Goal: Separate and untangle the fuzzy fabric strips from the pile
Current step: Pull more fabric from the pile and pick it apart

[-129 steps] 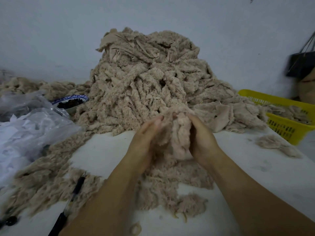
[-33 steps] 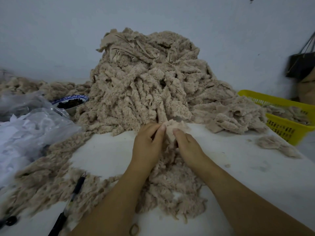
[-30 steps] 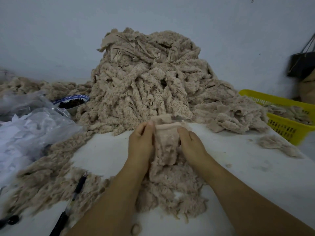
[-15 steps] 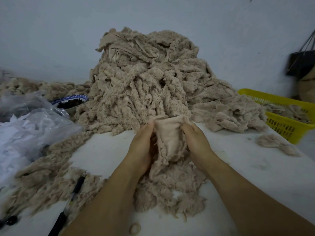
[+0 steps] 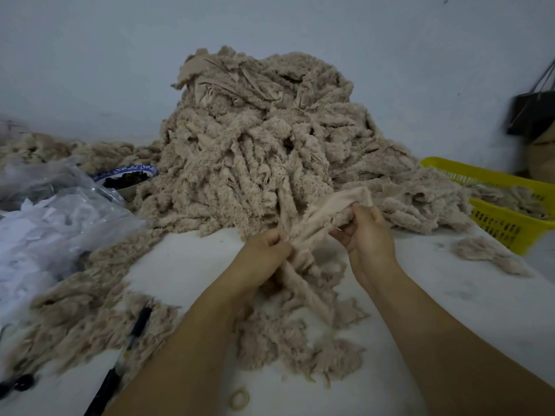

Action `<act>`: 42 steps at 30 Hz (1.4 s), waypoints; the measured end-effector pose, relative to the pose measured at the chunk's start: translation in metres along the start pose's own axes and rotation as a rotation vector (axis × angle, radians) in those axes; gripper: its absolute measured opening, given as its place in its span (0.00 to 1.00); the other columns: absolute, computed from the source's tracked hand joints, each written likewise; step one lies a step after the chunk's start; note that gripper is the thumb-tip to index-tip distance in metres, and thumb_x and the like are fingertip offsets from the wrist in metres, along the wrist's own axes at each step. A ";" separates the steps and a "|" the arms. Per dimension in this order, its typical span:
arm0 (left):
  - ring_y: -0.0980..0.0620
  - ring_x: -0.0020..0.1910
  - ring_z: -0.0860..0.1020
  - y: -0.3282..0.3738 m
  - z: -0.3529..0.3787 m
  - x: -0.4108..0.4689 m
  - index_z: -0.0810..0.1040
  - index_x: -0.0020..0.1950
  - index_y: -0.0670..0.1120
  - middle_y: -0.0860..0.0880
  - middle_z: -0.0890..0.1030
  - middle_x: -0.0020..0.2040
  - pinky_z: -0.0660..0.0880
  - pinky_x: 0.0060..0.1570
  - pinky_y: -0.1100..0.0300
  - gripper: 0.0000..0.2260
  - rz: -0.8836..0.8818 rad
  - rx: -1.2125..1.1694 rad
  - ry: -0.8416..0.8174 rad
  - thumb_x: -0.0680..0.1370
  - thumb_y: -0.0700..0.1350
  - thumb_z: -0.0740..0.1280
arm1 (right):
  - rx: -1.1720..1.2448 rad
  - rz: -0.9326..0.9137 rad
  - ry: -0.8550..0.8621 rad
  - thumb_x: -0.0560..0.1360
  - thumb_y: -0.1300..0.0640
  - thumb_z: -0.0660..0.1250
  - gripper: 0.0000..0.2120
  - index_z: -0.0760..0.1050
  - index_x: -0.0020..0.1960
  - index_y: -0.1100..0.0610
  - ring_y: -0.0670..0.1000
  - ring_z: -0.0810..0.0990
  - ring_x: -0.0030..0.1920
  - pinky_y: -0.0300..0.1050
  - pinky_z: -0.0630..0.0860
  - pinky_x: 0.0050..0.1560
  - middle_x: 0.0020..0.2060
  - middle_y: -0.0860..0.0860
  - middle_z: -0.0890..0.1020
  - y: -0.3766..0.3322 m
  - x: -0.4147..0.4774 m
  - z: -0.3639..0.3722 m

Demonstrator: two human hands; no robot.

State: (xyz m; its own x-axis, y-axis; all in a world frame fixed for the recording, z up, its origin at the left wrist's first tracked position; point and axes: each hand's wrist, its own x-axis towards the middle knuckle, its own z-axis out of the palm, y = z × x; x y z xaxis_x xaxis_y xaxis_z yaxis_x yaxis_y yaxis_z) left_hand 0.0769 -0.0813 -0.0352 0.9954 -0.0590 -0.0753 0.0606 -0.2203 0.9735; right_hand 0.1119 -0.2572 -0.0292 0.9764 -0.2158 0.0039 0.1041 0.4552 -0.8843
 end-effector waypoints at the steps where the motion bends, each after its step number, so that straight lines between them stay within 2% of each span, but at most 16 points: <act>1: 0.52 0.28 0.69 0.002 -0.001 0.000 0.74 0.40 0.46 0.46 0.71 0.33 0.65 0.30 0.59 0.10 -0.044 -0.159 -0.005 0.78 0.36 0.60 | 0.034 -0.006 0.001 0.83 0.59 0.58 0.07 0.76 0.52 0.56 0.48 0.80 0.35 0.41 0.80 0.34 0.38 0.54 0.79 -0.002 0.000 0.000; 4: 0.46 0.45 0.77 0.003 -0.005 0.000 0.80 0.57 0.40 0.40 0.79 0.48 0.76 0.49 0.53 0.11 -0.094 -0.722 -0.087 0.79 0.36 0.60 | 0.056 0.024 -0.087 0.83 0.53 0.61 0.13 0.74 0.63 0.58 0.52 0.85 0.50 0.47 0.83 0.47 0.53 0.57 0.83 -0.001 0.000 0.002; 6: 0.45 0.53 0.78 0.003 -0.007 0.002 0.77 0.63 0.40 0.41 0.80 0.53 0.75 0.59 0.50 0.13 -0.053 -0.939 -0.077 0.79 0.38 0.63 | -0.111 0.058 -0.207 0.78 0.41 0.63 0.24 0.75 0.65 0.56 0.52 0.84 0.55 0.48 0.81 0.53 0.57 0.58 0.83 0.003 -0.006 0.002; 8: 0.49 0.47 0.80 0.002 -0.009 0.004 0.77 0.59 0.42 0.44 0.80 0.48 0.78 0.53 0.55 0.12 0.029 -1.056 -0.058 0.76 0.38 0.66 | -0.336 0.065 -0.402 0.70 0.27 0.61 0.29 0.79 0.62 0.44 0.45 0.82 0.57 0.46 0.78 0.59 0.57 0.48 0.84 0.011 -0.014 0.001; 10: 0.50 0.43 0.83 0.003 -0.012 0.005 0.76 0.58 0.42 0.43 0.82 0.47 0.82 0.44 0.56 0.13 0.067 -1.156 -0.037 0.73 0.38 0.67 | -0.471 0.049 -0.559 0.66 0.22 0.60 0.20 0.76 0.54 0.26 0.28 0.76 0.54 0.32 0.73 0.56 0.52 0.28 0.80 0.014 -0.024 0.004; 12: 0.45 0.47 0.85 0.003 -0.015 0.004 0.74 0.66 0.41 0.39 0.84 0.52 0.83 0.42 0.52 0.21 0.063 -1.247 -0.029 0.73 0.40 0.68 | -0.605 0.022 -0.642 0.69 0.25 0.62 0.11 0.76 0.49 0.24 0.27 0.78 0.49 0.28 0.75 0.47 0.49 0.26 0.80 0.018 -0.029 0.008; 14: 0.43 0.50 0.85 0.004 -0.018 0.004 0.73 0.69 0.40 0.38 0.84 0.55 0.83 0.46 0.46 0.24 0.056 -1.279 -0.008 0.73 0.42 0.68 | -0.788 -0.083 -0.639 0.76 0.35 0.65 0.05 0.77 0.49 0.32 0.40 0.83 0.46 0.39 0.80 0.45 0.47 0.40 0.84 0.021 -0.029 0.011; 18: 0.49 0.56 0.82 0.001 -0.025 0.009 0.75 0.66 0.41 0.44 0.83 0.56 0.78 0.58 0.56 0.19 0.069 -1.351 0.131 0.76 0.43 0.66 | -0.981 -0.273 -0.497 0.81 0.52 0.64 0.10 0.68 0.42 0.43 0.40 0.69 0.29 0.31 0.67 0.29 0.34 0.46 0.73 0.018 -0.021 0.008; 20: 0.49 0.59 0.80 -0.002 -0.028 0.012 0.74 0.68 0.43 0.46 0.83 0.56 0.78 0.58 0.57 0.16 0.063 -1.334 0.174 0.80 0.43 0.65 | -0.943 -0.330 -0.386 0.81 0.56 0.63 0.10 0.67 0.44 0.45 0.41 0.68 0.29 0.33 0.66 0.29 0.36 0.48 0.72 0.014 -0.019 0.007; 24: 0.54 0.42 0.77 -0.006 -0.020 0.015 0.74 0.61 0.49 0.49 0.80 0.44 0.78 0.34 0.64 0.08 0.003 -1.117 0.192 0.81 0.45 0.64 | -0.809 -0.496 -0.290 0.82 0.60 0.61 0.11 0.66 0.46 0.46 0.42 0.73 0.38 0.32 0.69 0.37 0.43 0.47 0.74 0.008 -0.024 0.011; 28: 0.50 0.42 0.84 -0.006 -0.018 0.017 0.76 0.61 0.43 0.45 0.85 0.46 0.82 0.38 0.59 0.12 -0.023 -1.188 0.158 0.84 0.48 0.60 | -0.859 -0.739 -0.362 0.78 0.67 0.64 0.06 0.71 0.48 0.57 0.46 0.74 0.47 0.37 0.73 0.46 0.51 0.52 0.73 0.006 -0.033 0.019; 31: 0.47 0.47 0.85 -0.006 -0.025 0.017 0.77 0.57 0.39 0.42 0.85 0.47 0.83 0.48 0.52 0.18 0.034 -1.335 0.140 0.86 0.50 0.53 | -0.994 -0.747 -0.527 0.76 0.65 0.66 0.03 0.72 0.48 0.59 0.49 0.74 0.47 0.46 0.72 0.45 0.50 0.50 0.74 0.010 -0.034 0.018; 34: 0.43 0.54 0.81 -0.006 -0.027 0.015 0.78 0.58 0.38 0.39 0.84 0.53 0.79 0.51 0.48 0.22 0.038 -1.336 0.115 0.86 0.53 0.51 | -1.054 -0.581 -0.667 0.77 0.57 0.65 0.04 0.72 0.44 0.55 0.47 0.73 0.42 0.48 0.72 0.43 0.42 0.47 0.73 0.015 -0.036 0.014; 37: 0.43 0.57 0.83 -0.008 -0.022 0.014 0.79 0.59 0.38 0.39 0.83 0.58 0.80 0.56 0.47 0.24 0.027 -1.285 0.063 0.85 0.54 0.51 | -1.100 -0.581 -0.549 0.80 0.51 0.62 0.09 0.70 0.43 0.54 0.46 0.73 0.38 0.48 0.71 0.38 0.41 0.47 0.72 0.018 -0.033 0.014; 39: 0.43 0.62 0.80 -0.008 -0.018 0.013 0.79 0.63 0.39 0.40 0.81 0.62 0.76 0.63 0.48 0.22 0.022 -1.233 0.031 0.85 0.54 0.54 | -1.003 -0.576 -0.414 0.80 0.48 0.61 0.05 0.68 0.49 0.49 0.44 0.75 0.39 0.38 0.72 0.37 0.46 0.47 0.73 0.017 -0.029 0.014; 42: 0.46 0.55 0.83 -0.007 -0.015 0.012 0.84 0.52 0.39 0.41 0.84 0.54 0.81 0.55 0.50 0.19 0.036 -1.159 -0.045 0.81 0.53 0.62 | -0.862 -0.400 -0.410 0.80 0.45 0.60 0.10 0.64 0.59 0.42 0.41 0.78 0.38 0.33 0.71 0.34 0.47 0.47 0.78 0.016 -0.028 0.010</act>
State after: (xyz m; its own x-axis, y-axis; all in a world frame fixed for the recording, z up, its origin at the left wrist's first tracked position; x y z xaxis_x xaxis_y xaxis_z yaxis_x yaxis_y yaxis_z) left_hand 0.0891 -0.0661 -0.0393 0.9958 -0.0870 -0.0280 0.0868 0.8049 0.5870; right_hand 0.0882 -0.2354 -0.0391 0.9066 0.1689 0.3867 0.4218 -0.3929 -0.8171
